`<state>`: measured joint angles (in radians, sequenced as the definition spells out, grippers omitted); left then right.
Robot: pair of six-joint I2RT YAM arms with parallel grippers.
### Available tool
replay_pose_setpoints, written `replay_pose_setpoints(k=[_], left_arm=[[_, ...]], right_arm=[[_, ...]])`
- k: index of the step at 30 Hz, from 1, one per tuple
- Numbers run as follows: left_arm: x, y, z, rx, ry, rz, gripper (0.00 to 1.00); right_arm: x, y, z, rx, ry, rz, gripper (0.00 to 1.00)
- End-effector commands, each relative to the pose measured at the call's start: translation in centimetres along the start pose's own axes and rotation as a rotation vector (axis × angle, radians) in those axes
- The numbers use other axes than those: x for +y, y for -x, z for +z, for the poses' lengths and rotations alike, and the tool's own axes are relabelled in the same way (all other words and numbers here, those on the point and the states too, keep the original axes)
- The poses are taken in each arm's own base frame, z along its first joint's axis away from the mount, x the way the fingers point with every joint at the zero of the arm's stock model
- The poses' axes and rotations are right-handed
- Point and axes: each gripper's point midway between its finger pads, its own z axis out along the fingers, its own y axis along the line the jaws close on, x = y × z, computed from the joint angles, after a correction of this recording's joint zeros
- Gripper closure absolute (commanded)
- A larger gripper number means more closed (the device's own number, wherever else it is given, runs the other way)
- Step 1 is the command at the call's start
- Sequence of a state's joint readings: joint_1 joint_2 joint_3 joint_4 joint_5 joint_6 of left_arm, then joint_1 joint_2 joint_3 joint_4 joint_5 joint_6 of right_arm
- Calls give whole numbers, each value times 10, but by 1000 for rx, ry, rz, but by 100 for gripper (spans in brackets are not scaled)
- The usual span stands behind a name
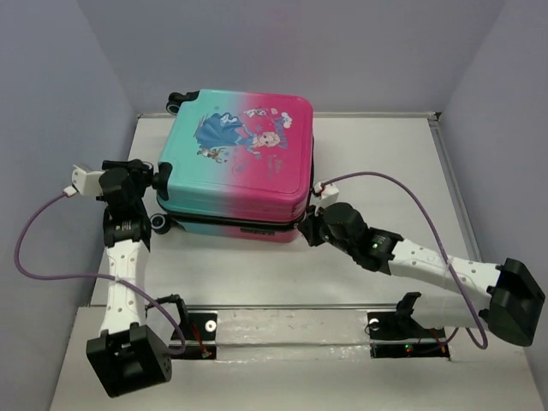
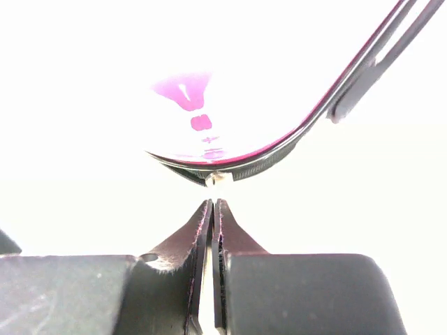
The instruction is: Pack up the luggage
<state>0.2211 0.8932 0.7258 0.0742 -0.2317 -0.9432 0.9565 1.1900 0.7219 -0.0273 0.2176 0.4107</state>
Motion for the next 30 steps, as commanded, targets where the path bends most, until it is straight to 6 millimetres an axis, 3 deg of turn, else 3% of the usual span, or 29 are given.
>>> replay_pose_setpoints(k=[1,2,4,6,8,10,11,12,13,15,17,18,19,20,21,22,24,25,28,29,30], left_arm=[[0,-6,19,90,-10,122,42],[11,-12,22,115,11,122,25],[34,-19,25,136,48,109,2],[42,-15,19,126,62,107,1],[48,4,11,56,87,121,1],[35,32,-10,-58,69,127,1],[13,48,-21,-104,15,115,1],[8,49,-28,-99,12,125,1],[-18,66,-38,-135,-41,123,1],[-60,77,-65,-164,-166,132,1],[-101,94,-99,-201,-301,188,7],[-113,89,-110,-178,-354,210,16],[-128,69,-126,-89,-457,225,44],[-124,53,-136,-29,-495,235,64],[-124,26,-147,82,-562,249,91],[-100,-6,-141,179,-546,265,94],[-67,-32,-149,262,-522,265,94],[-38,-61,-144,335,-472,284,94],[-2,-98,-148,438,-444,263,94],[16,-118,-147,495,-425,266,94],[18,-126,-151,517,-448,257,94]], right_arm=[[47,52,-22,-146,221,19,93],[46,48,-20,-136,216,22,93],[45,38,-18,-115,223,28,93],[43,34,-16,-107,215,31,93],[45,31,-17,-101,228,42,93],[46,24,-18,-88,252,49,93],[45,22,-19,-86,253,48,93],[43,18,-20,-80,245,48,93],[37,14,-19,-74,220,47,93],[32,15,-25,-80,201,48,93],[27,14,-30,-77,179,48,91],[25,12,-29,-71,173,47,88],[22,10,-29,-72,161,50,84],[19,4,-26,-63,150,50,76],[11,-1,-19,-51,116,49,72],[9,-5,-16,-45,107,42,68],[8,-8,-11,-53,112,38,58],[2,-10,-6,-53,89,40,55],[-2,-7,1,-82,62,37,50],[-5,-9,5,-75,46,35,49],[-3,-5,7,-93,53,37,49]])
